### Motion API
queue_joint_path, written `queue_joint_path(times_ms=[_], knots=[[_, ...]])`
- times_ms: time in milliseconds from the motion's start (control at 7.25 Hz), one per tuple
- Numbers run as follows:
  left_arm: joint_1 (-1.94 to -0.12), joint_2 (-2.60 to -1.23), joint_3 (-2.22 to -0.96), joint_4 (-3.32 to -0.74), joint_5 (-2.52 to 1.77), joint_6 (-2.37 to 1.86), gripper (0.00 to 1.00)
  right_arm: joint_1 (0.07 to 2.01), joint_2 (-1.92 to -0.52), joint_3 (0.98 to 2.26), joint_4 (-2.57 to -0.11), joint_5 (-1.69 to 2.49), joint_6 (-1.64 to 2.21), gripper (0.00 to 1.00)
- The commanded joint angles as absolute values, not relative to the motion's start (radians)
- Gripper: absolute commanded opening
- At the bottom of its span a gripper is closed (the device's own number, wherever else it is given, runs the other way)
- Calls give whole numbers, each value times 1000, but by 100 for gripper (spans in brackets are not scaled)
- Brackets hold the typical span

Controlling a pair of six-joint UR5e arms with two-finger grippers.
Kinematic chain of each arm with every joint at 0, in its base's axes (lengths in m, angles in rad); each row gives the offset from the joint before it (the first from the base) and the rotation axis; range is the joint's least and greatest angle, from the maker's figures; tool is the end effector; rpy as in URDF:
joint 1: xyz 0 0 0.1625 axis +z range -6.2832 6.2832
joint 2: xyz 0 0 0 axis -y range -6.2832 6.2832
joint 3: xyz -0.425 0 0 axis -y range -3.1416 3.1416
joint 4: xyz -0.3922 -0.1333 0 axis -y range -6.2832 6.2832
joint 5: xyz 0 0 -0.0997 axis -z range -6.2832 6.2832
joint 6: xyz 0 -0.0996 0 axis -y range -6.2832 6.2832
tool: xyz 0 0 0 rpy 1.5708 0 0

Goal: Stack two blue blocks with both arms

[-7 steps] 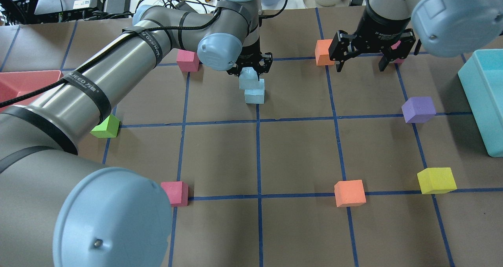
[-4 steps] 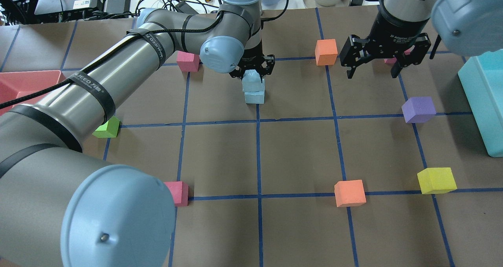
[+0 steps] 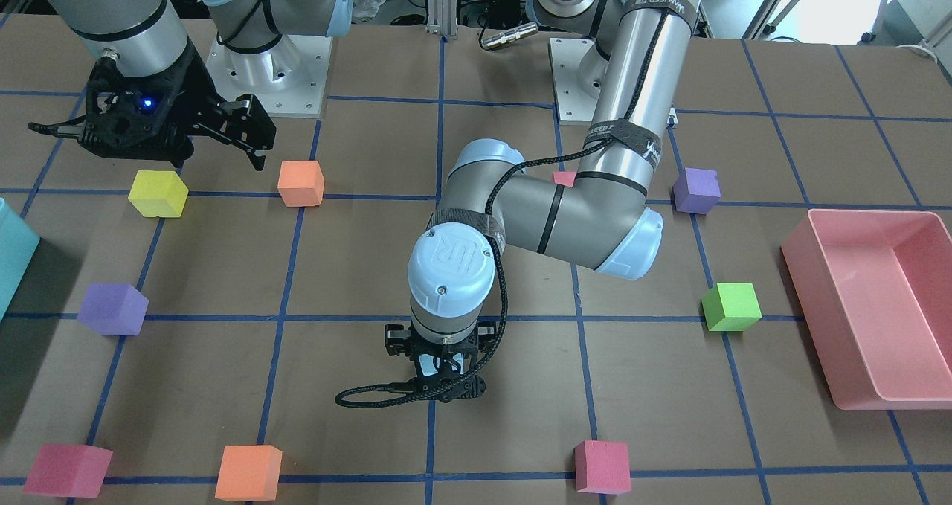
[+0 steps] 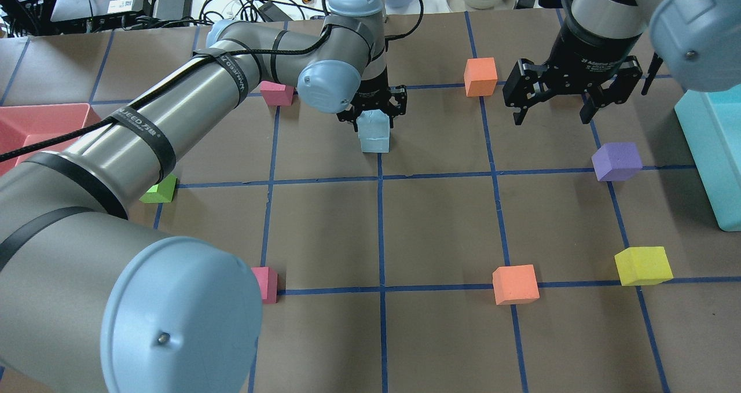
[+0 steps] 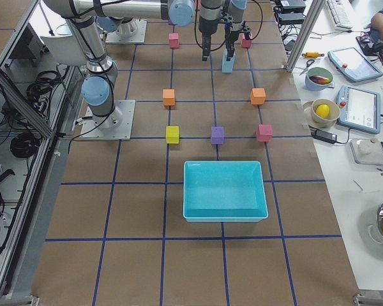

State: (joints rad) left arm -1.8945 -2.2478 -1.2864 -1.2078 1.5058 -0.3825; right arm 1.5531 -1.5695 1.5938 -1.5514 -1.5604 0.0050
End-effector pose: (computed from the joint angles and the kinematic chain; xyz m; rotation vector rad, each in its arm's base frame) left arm -0.3632 -0.6432 0.2414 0.0923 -3.0885 -0.0777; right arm 0.1257 -0.4902 0.4741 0.0359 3.1300 0.0683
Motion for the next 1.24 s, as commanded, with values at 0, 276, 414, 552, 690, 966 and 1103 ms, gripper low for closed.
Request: queue_joint_path(times_ms=[0, 276, 414, 552, 690, 966, 1103], knots=[[-1894, -2243, -1278, -1200, 1488, -390, 100, 1554, -1572, 1595, -1554, -1557, 5, 100], [-1861, -2150, -1260, -1230, 1505, -351, 100, 1549, -1572, 1595, -1552, -1559, 5, 100], [-1794, -2078, -1256, -1334, 1506, -259, 100, 1549, -1574, 1595, -1552, -1559, 3, 100], [-1723, -2000, -1265, -1462, 1525, -135, 100, 1548, -1574, 1594, -1552, -1560, 3, 100], [-1650, -1924, -1270, -1542, 1526, -21, 100, 1549, -1575, 1595, -1552, -1560, 3, 100], [-1603, -1791, -1272, -1696, 1529, 35, 100, 1548, -1575, 1595, -1552, -1560, 3, 100], [-1598, -1732, -1284, -1759, 1531, 34, 100, 1548, -1575, 1595, -1552, -1560, 3, 100]])
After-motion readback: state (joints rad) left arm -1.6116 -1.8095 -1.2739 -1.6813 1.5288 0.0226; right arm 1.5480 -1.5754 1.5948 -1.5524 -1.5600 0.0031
